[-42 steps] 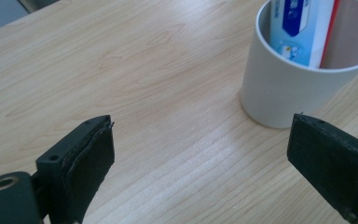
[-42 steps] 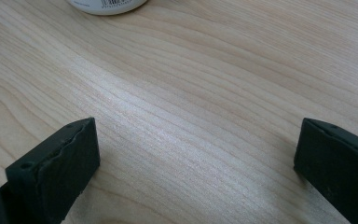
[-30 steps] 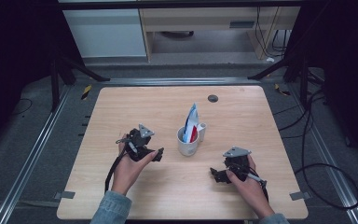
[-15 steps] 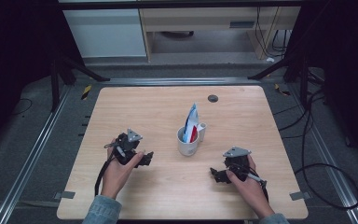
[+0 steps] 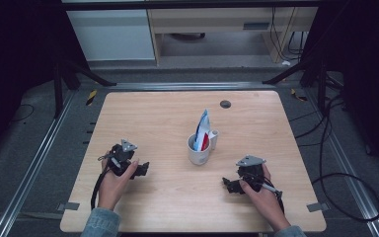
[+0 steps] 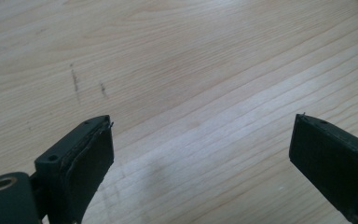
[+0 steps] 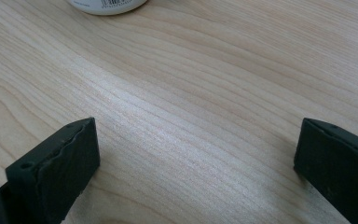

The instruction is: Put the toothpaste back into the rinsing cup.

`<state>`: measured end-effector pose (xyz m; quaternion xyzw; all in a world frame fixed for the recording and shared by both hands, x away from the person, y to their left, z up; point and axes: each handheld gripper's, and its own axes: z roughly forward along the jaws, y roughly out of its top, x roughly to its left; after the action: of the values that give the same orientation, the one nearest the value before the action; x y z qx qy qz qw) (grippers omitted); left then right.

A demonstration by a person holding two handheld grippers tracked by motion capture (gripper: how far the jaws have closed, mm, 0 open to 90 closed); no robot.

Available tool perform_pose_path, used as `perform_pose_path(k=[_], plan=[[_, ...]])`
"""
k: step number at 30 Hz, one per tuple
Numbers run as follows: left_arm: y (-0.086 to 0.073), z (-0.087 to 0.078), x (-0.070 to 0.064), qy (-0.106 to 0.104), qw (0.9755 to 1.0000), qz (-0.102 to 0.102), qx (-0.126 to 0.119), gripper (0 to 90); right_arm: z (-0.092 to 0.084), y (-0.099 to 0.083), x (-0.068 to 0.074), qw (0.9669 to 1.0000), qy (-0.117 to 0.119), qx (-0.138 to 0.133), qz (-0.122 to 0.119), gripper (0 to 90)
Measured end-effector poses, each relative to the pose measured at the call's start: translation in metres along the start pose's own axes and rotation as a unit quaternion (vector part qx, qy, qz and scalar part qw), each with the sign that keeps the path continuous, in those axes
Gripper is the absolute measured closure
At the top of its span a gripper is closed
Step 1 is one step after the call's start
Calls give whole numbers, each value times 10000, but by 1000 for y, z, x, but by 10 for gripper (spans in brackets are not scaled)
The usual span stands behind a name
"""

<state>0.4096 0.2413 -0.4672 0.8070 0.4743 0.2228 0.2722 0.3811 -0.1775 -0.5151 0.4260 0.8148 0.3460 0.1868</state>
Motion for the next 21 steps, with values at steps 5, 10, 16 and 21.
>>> perform_pose_path(k=[5,10,16,21], plan=[[-5,2,10,88,9999,-66,-52,60,0,0,0,10000,-6,1,-3,3],[-9,8,19,111,9998,-157,-96,60,0,0,0,10000,0,-1,2,3],[-19,17,26,116,9994,-254,-192,62,0,0,0,10000,-1,-4,-4,3],[-24,24,29,181,9994,-255,-145,62,0,0,0,10000,-1,-4,12,3]])
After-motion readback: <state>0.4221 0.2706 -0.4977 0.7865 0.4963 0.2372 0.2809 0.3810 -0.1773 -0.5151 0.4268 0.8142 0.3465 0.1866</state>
